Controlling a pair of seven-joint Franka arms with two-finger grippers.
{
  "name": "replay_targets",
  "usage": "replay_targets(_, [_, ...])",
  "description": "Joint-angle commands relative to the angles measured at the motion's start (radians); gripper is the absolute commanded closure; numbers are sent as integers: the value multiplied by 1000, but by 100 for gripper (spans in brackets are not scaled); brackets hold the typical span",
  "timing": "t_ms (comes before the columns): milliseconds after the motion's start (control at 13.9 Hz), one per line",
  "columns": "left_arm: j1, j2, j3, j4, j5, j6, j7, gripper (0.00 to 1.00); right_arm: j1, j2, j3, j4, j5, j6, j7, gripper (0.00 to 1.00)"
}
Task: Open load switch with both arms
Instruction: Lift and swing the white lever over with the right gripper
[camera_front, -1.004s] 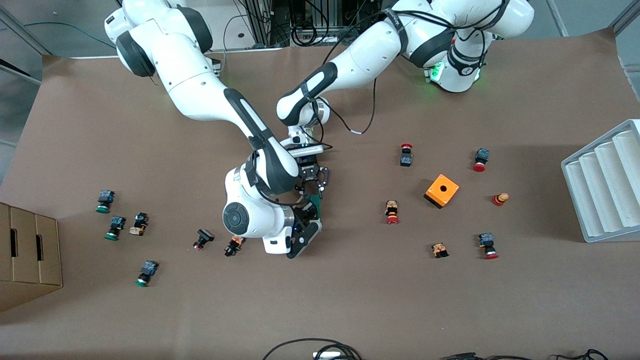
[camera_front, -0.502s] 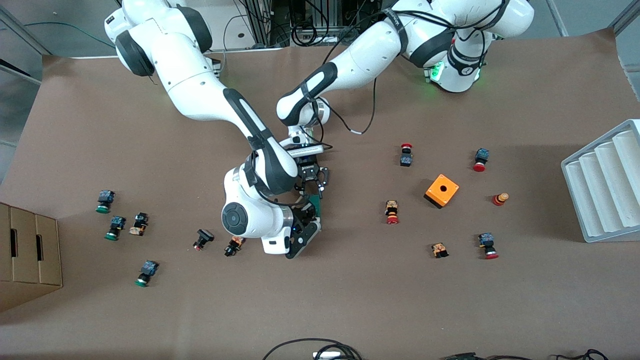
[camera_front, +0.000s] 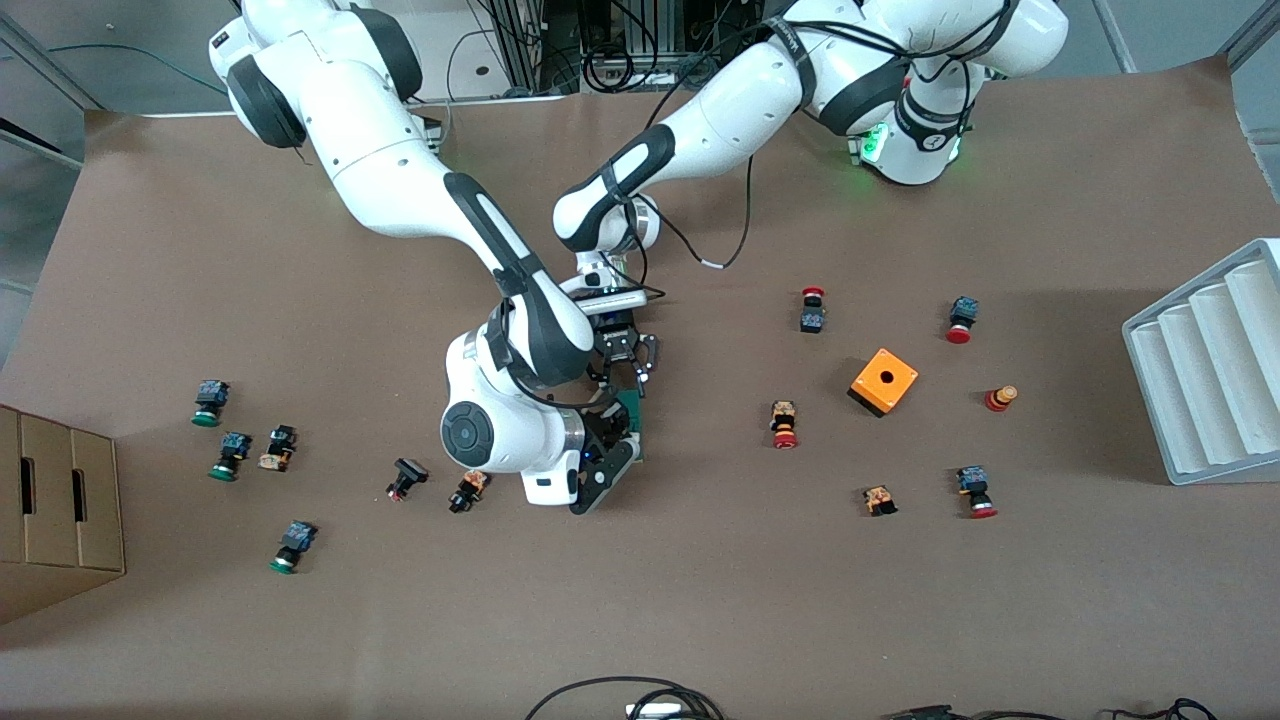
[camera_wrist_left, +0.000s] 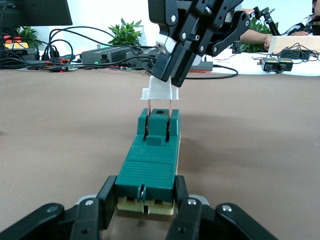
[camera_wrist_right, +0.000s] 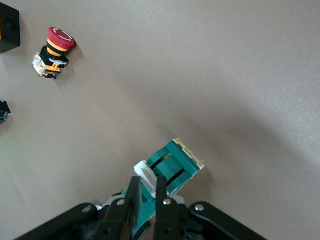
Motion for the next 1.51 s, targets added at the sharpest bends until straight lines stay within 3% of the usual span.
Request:
replay_targets(0, [4,-8,-5,-4,-8,18,24,49,12,-52,8,-67,10,-8,-9,84])
replay_targets(1434, [4,-8,-5,-4,-15,17,24,49,46,-117,8,-174,-4,35,-9,83])
